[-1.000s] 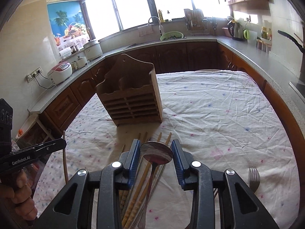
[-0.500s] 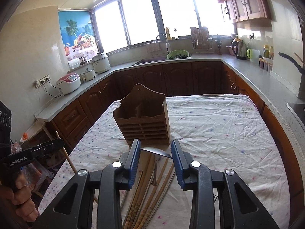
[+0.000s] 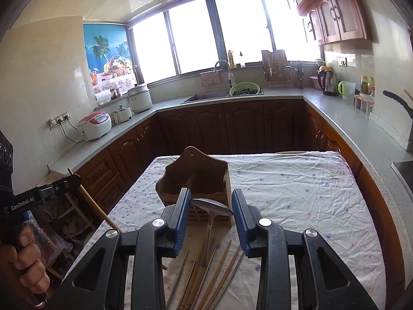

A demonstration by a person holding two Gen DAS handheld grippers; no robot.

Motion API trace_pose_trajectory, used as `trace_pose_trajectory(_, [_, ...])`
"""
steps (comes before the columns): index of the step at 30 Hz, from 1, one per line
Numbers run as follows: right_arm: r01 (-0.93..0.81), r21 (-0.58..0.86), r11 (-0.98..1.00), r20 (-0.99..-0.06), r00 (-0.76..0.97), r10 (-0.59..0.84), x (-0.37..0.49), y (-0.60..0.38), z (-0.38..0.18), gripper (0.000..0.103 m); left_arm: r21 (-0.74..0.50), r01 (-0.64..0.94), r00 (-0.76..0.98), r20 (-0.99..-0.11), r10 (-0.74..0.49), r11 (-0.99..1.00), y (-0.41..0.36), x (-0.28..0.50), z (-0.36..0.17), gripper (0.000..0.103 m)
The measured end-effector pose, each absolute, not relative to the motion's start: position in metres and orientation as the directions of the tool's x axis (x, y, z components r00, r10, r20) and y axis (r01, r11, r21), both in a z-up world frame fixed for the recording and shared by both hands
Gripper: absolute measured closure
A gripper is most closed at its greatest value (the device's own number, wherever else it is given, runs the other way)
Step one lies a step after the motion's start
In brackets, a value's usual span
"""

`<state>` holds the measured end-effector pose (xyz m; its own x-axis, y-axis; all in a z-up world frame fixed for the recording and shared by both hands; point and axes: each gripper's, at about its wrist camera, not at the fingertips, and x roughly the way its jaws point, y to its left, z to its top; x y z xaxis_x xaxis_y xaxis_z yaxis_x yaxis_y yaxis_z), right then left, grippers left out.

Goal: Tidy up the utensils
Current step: 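Carry the spoon and chopstick in both tools over the wooden utensil holder, then open both tools to drop the spoon and chopstick into the holder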

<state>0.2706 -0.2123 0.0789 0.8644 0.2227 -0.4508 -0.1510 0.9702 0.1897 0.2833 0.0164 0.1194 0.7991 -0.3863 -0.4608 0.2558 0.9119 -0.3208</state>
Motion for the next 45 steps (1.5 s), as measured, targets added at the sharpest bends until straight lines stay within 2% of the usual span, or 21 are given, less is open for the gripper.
trace_pose_trajectory(11, [-0.152,0.179,0.972,-0.379,0.901,0.211,0.329,-0.213,0.12,0.069,-0.308,0.247,0.878,-0.329,-0.347,0.919,0.022,0.332,0.179,0.098])
trace_pose_trajectory(16, [-0.152,0.198,0.968,-0.355,0.91,0.216,0.363,-0.215,0.127,0.069,-0.31,0.21,0.898,-0.314,-0.309,0.927,0.022,0.369,0.184,0.098])
trace_pose_trajectory(22, [-0.15,0.189,0.971,-0.398,0.892,0.215,0.403,-0.205,0.105,0.069,-0.336,0.159,0.895,-0.347,-0.279,0.928,0.02,0.41,0.15,0.098])
trace_pose_trajectory(30, [-0.124,0.239,0.963,-0.506,0.831,0.232,0.439,-0.201,0.04,0.069,-0.387,0.091,0.871,-0.416,-0.262,0.917,0.019,0.44,0.084,0.098])
trace_pose_trajectory(35, [-0.102,0.261,0.96,-0.514,0.827,0.227,0.444,-0.207,0.024,0.069,-0.392,0.079,0.868,-0.425,-0.257,0.917,0.016,0.452,0.056,0.097])
trace_pose_trajectory(45, [-0.096,0.291,0.952,-0.52,0.82,0.241,0.449,-0.212,0.025,0.067,-0.347,0.099,0.859,-0.444,-0.256,0.933,0.003,0.455,0.053,0.097])
